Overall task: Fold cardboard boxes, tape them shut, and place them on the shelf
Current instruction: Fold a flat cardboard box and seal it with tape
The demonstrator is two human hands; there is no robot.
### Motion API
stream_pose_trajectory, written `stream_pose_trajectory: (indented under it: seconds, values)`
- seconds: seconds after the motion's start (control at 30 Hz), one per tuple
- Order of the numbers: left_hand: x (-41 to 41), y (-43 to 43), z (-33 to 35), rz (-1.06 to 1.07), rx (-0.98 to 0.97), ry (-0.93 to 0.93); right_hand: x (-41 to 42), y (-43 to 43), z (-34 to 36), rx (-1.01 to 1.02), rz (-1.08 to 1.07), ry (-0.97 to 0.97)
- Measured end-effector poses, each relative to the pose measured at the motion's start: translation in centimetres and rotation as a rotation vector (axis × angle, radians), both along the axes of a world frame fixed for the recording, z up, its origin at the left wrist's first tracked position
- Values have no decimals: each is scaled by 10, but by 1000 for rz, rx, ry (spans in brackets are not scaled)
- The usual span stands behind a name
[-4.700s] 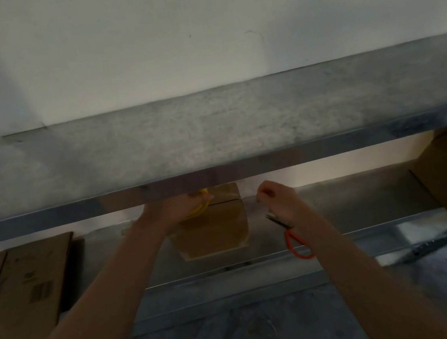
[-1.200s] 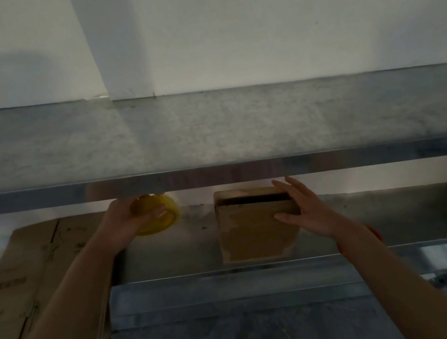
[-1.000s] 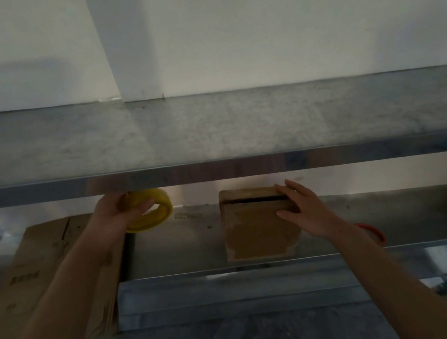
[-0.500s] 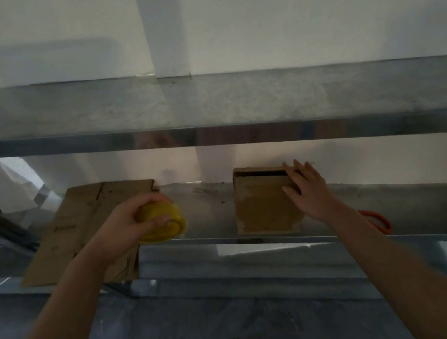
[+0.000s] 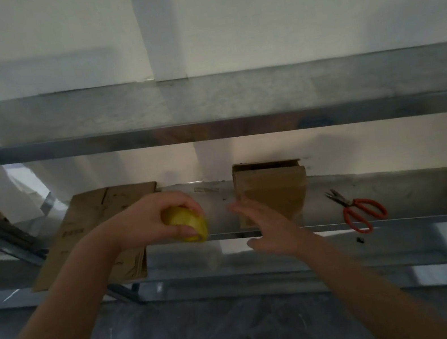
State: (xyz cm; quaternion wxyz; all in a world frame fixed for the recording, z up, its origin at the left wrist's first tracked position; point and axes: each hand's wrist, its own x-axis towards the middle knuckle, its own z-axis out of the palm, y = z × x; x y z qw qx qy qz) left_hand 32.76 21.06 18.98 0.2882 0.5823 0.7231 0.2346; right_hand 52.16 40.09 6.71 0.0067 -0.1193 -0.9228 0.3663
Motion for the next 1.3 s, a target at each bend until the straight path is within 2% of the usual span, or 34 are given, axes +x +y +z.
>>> stream_pose_trajectory:
  seconds: [0.13,0.2,0.5,0.8,0.93,1.03,1.17,1.3]
  values:
    - [0,6,12,-115,0,41,-24,-30,-12,-197,188,-106]
    - [-1,7,13,-140,11,56,-31,-41,-13,-258,210,-124]
    - [-17,10,17,-138,15,-5,-51,-42,-26,-519,-132,-44]
    - [-51,17,3,-7,38,-145,-29,-9,-12,-457,-347,-31]
    - [-54,28,-11,11,68,-167,-16,9,1,-259,-392,-51]
    - [-67,33,-15,40,113,-61,3,28,14,-169,-519,1]
    - [-86,38,-27,113,112,35,28,45,36,-352,-572,69]
    - [-82,59,-46,129,144,184,26,58,45,-229,-620,85]
